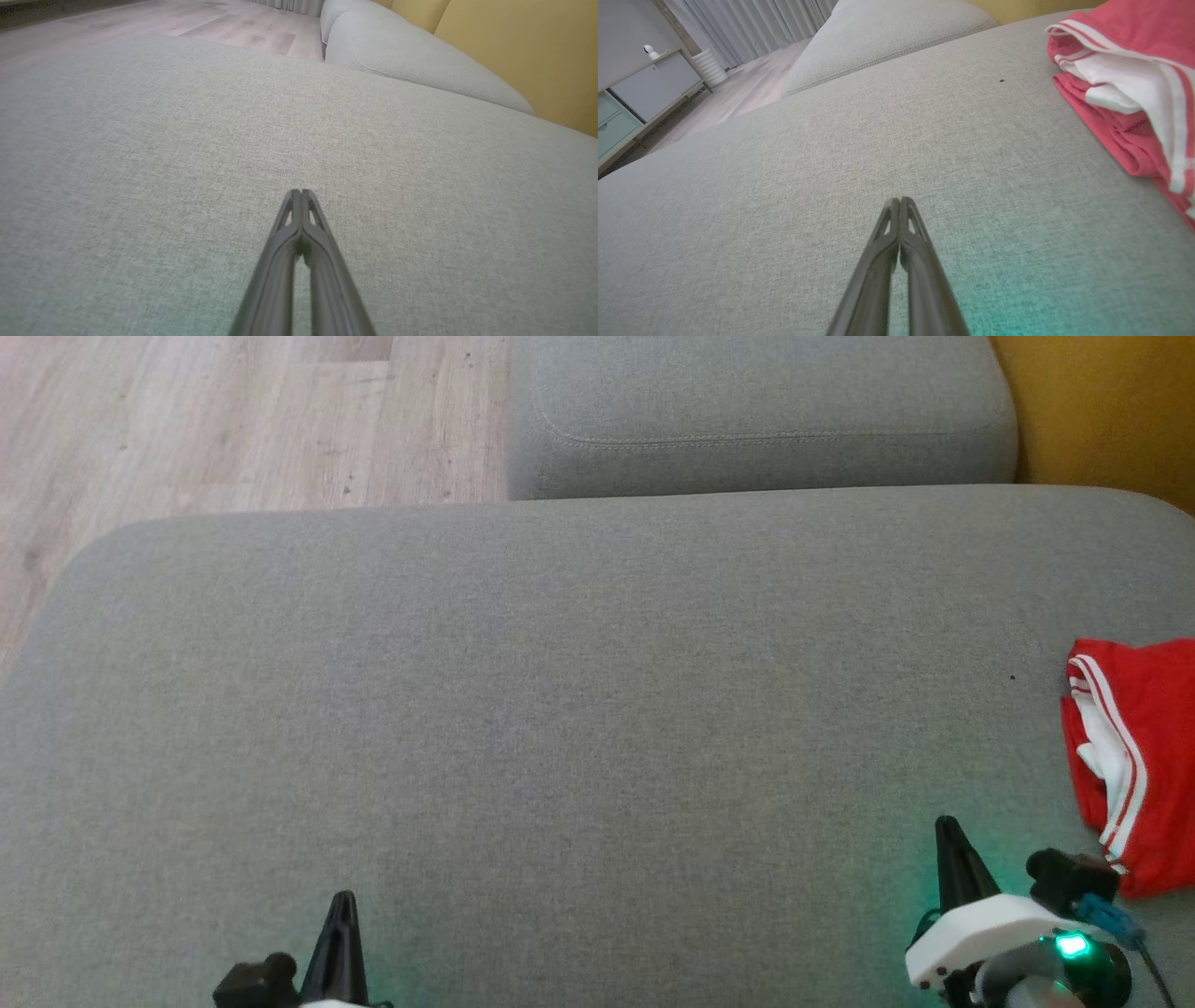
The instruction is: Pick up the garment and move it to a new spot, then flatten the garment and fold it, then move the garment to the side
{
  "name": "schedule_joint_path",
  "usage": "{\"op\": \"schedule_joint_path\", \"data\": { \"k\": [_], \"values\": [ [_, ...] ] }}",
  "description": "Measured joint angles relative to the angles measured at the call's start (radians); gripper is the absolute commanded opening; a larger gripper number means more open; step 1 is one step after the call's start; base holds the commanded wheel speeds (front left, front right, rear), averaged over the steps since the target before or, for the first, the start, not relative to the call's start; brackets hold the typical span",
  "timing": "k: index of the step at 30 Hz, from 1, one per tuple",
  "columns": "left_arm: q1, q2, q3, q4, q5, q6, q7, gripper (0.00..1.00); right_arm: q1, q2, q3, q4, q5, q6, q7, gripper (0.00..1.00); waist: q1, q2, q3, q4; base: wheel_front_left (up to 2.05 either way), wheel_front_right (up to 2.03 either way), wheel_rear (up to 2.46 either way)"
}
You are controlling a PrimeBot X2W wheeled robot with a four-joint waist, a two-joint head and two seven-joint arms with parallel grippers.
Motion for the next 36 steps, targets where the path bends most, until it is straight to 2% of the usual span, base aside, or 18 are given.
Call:
{"op": "schedule_joint_path", "data": {
  "k": [36],
  "values": [
    [-0.021, 0.000, 0.065, -0.068, -0.398, -0.040, 0.098, 0.00, 0.002, 0.000, -0.033, -0.131, 0.410, 0.000, 0.099, 0.00, 0.0001, 0.0000, 0.005, -0.014, 0.00, 0.00, 0.00]
  ]
}}
